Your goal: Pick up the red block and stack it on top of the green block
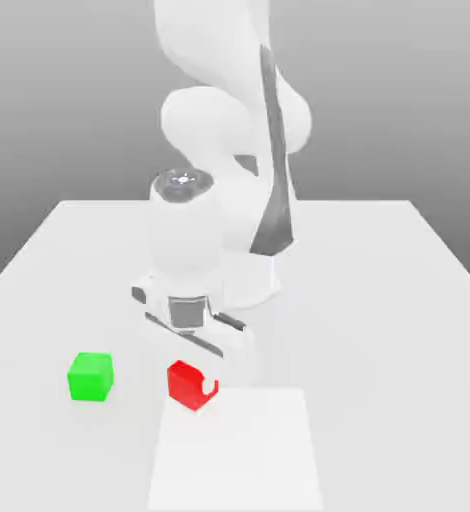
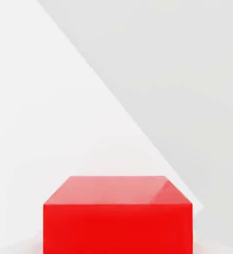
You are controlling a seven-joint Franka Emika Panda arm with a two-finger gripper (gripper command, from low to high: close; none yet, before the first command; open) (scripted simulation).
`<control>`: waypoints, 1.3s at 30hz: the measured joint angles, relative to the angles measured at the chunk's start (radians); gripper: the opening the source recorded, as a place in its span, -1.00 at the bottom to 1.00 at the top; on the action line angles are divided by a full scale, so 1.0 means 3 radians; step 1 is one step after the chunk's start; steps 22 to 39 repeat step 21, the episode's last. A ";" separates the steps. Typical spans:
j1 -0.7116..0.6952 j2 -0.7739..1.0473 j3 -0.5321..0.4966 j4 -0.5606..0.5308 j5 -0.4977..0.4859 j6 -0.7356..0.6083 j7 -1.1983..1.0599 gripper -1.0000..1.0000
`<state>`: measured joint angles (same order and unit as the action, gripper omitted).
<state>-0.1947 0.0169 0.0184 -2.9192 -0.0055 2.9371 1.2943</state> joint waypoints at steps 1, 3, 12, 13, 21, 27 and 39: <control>0.0004 -0.0119 -0.0001 -0.0017 0.0014 -0.0103 -0.0011 -1.00; -0.0004 -0.0345 -0.0022 -0.0042 0.0023 -0.0303 -0.0040 -1.00; -0.0727 -0.0595 -0.0802 0.0197 -0.0251 -0.0785 -0.0890 -1.00; -0.0733 -0.0508 -0.0830 0.0208 -0.0220 -0.0709 -0.0942 -1.00; -0.0744 0.0141 -0.0749 0.0240 0.0206 -0.0107 -0.1270 1.00; -0.0744 0.0141 -0.0749 0.0240 0.0206 -0.0107 -0.1270 1.00; -0.0744 0.0141 -0.0749 0.0240 0.0206 -0.0107 -0.1270 1.00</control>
